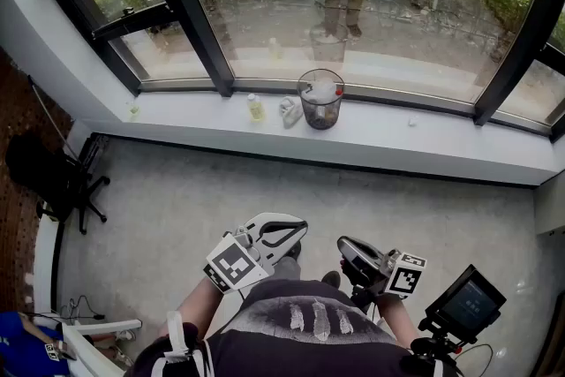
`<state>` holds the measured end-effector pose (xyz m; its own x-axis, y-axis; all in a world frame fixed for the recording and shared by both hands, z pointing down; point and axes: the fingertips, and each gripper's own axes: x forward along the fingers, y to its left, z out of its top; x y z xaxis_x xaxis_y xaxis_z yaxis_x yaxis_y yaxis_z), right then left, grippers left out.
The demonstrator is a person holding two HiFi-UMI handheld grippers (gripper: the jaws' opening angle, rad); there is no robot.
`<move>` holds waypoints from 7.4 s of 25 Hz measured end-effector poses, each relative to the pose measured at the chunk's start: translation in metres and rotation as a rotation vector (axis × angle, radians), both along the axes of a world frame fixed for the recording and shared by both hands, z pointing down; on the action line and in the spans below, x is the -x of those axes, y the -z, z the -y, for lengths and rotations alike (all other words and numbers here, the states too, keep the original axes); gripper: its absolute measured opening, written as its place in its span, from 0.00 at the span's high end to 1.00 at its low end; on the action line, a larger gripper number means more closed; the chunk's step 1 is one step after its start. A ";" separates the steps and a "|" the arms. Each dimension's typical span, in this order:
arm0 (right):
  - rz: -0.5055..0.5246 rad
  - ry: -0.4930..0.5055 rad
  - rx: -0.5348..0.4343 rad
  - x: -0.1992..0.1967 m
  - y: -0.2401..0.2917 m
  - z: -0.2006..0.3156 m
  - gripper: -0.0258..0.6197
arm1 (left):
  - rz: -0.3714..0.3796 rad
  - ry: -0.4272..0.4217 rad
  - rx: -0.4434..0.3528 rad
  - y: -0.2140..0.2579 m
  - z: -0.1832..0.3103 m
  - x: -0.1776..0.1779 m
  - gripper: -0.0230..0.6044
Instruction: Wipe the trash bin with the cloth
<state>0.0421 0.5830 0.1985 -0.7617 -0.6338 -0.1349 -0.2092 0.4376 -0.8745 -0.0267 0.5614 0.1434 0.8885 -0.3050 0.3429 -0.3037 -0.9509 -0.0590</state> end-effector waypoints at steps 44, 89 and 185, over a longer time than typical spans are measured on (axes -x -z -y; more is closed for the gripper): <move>-0.349 0.240 0.078 0.109 -0.038 0.369 0.96 | -0.031 0.196 0.155 -0.040 0.391 0.112 0.97; -1.318 0.105 0.393 -0.096 -0.268 0.606 0.81 | 0.911 -0.199 0.381 -0.567 0.652 0.089 0.27; -1.057 -0.056 0.687 -0.122 -0.319 0.611 0.89 | 0.195 0.032 0.462 -0.398 0.645 0.028 0.86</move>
